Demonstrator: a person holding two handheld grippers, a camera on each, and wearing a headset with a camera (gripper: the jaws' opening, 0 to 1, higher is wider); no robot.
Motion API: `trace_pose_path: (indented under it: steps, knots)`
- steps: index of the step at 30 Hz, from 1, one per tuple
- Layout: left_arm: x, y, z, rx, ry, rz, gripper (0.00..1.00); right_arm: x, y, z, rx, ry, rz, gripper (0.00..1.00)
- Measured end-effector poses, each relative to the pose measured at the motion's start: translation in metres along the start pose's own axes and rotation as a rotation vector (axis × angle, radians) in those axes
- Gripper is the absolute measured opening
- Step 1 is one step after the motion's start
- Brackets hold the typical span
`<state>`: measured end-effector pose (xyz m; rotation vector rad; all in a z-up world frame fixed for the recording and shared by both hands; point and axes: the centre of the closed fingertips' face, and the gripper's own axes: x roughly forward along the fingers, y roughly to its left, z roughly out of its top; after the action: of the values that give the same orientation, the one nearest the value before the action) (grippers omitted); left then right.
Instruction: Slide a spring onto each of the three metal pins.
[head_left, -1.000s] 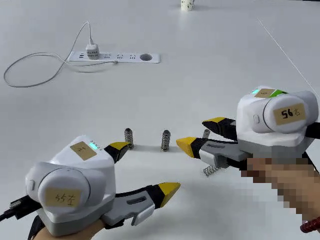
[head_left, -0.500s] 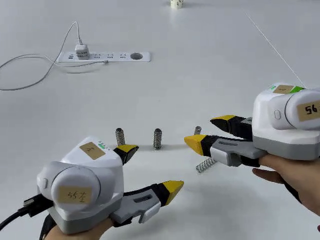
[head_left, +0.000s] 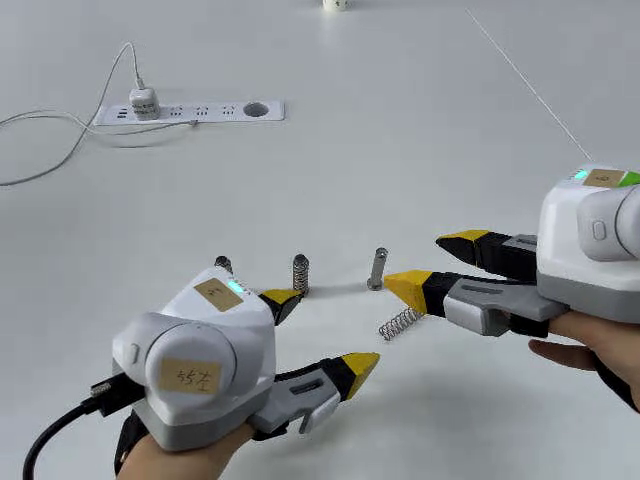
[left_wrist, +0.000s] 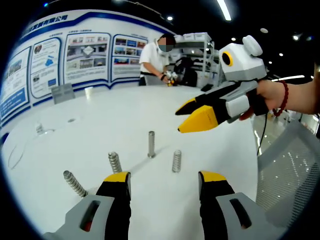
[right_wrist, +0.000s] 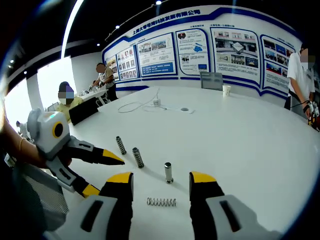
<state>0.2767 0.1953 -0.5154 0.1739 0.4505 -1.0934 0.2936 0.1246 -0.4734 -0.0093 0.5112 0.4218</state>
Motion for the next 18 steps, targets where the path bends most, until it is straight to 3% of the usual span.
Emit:
trace_pose_path:
  steps: [11,18]
  knots:
    - [0.027,-0.011,-0.001,-0.016,0.014,-0.044,0.49,-0.013,-0.002,-0.020,-0.001,0.026,0.057,0.49]
    - [0.037,-0.011,-0.006,0.002,0.035,-0.051,0.43,-0.023,-0.003,-0.027,0.006,0.028,0.077,0.50]
